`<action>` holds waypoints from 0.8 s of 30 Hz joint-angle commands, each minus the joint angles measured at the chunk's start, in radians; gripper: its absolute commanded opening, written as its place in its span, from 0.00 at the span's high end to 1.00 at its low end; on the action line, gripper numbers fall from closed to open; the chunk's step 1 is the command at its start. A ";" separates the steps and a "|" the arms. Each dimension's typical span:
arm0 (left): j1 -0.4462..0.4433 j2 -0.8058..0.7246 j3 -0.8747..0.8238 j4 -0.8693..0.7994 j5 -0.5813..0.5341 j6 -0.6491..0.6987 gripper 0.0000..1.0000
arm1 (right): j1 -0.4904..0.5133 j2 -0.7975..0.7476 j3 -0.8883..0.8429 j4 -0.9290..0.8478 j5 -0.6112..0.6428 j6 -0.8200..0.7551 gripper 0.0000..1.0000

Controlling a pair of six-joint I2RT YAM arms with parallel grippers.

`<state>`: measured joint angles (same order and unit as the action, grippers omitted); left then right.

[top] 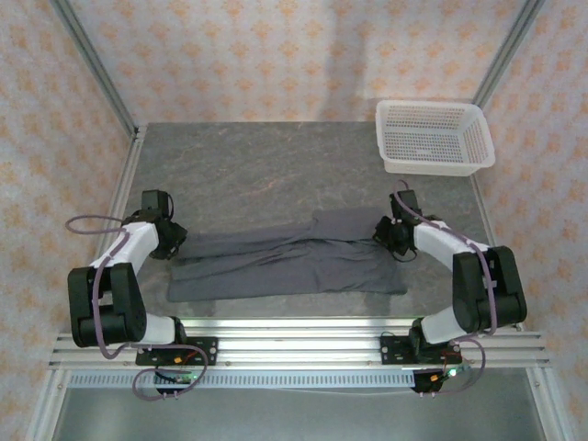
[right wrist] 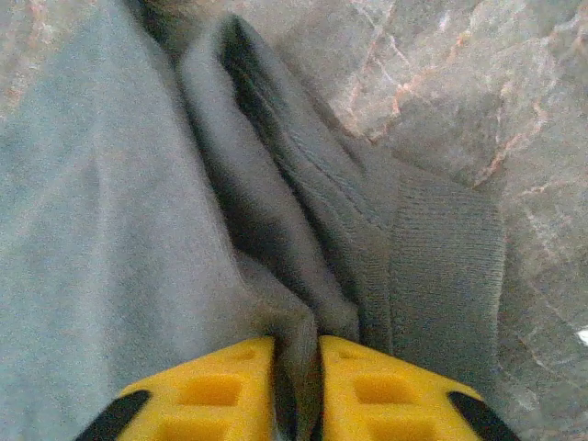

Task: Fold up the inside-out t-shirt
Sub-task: Fold the T-shirt at the center of the table, then smooth out the T-shirt at the center of the table.

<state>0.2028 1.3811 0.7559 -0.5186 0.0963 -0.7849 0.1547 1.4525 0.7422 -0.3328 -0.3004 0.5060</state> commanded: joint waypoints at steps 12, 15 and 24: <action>-0.276 -0.136 0.216 0.034 0.061 0.245 0.58 | 0.002 0.223 0.364 -0.029 0.155 -0.219 0.52; -0.331 -0.151 0.177 0.113 0.138 0.291 0.57 | 0.004 0.331 0.420 -0.024 0.142 -0.251 0.51; -0.391 -0.128 0.175 0.107 0.123 0.331 0.57 | 0.013 0.458 0.472 -0.013 0.086 -0.270 0.80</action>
<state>-0.1844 1.2484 0.9337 -0.4206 0.2352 -0.4915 0.1547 1.9072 1.2102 -0.3534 -0.1925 0.2508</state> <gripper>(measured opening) 0.434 0.243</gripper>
